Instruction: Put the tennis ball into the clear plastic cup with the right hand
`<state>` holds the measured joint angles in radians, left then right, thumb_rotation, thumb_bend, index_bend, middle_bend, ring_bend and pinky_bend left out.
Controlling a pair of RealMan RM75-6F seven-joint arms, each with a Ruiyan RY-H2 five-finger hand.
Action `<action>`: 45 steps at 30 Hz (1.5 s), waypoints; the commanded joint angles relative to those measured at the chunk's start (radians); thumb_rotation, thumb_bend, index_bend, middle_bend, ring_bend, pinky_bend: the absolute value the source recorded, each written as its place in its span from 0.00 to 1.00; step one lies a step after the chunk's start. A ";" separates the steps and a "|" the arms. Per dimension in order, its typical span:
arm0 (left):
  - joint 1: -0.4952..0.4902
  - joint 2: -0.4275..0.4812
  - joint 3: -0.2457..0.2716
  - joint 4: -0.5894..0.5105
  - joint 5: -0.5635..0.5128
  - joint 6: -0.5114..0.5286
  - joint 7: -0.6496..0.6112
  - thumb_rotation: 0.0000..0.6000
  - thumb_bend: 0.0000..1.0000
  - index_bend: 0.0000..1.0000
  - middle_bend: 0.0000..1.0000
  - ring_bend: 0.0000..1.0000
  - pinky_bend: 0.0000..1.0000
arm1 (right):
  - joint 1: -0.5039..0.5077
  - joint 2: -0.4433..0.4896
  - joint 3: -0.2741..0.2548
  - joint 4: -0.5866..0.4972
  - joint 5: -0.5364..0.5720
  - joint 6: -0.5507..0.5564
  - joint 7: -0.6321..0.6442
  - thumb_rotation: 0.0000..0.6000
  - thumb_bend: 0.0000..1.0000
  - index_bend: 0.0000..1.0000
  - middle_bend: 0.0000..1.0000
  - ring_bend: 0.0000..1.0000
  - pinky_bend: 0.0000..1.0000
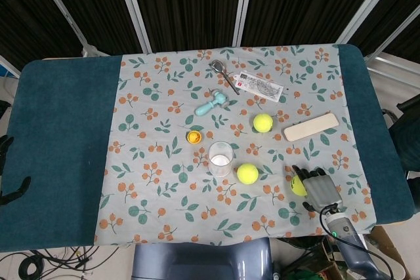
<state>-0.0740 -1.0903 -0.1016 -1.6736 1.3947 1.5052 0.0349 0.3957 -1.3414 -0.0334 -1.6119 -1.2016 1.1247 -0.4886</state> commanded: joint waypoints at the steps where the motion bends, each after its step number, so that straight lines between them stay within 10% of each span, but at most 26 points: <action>1: 0.000 0.000 0.000 0.000 -0.001 0.000 0.001 1.00 0.30 0.02 0.03 0.00 0.00 | 0.001 -0.012 0.007 0.009 -0.007 0.001 0.005 1.00 0.18 0.11 0.25 0.34 0.22; 16: 0.001 0.001 -0.005 -0.004 -0.014 -0.002 0.002 1.00 0.30 0.03 0.03 0.00 0.00 | 0.011 -0.023 0.032 -0.021 -0.049 0.012 0.002 1.00 0.35 0.43 0.44 0.52 0.47; 31: 0.001 0.000 -0.007 -0.008 -0.014 0.001 0.003 1.00 0.30 0.03 0.03 0.00 0.00 | 0.188 0.348 0.354 -0.444 0.138 -0.038 -0.007 1.00 0.35 0.43 0.44 0.52 0.47; 45: 0.000 -0.003 -0.009 -0.003 -0.013 0.001 0.001 1.00 0.30 0.03 0.03 0.00 0.00 | 0.378 0.206 0.348 -0.413 0.290 -0.136 -0.058 1.00 0.35 0.43 0.44 0.52 0.47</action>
<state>-0.0738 -1.0929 -0.1103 -1.6769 1.3813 1.5064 0.0357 0.7603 -1.1204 0.3196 -2.0341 -0.9231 0.9963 -0.5366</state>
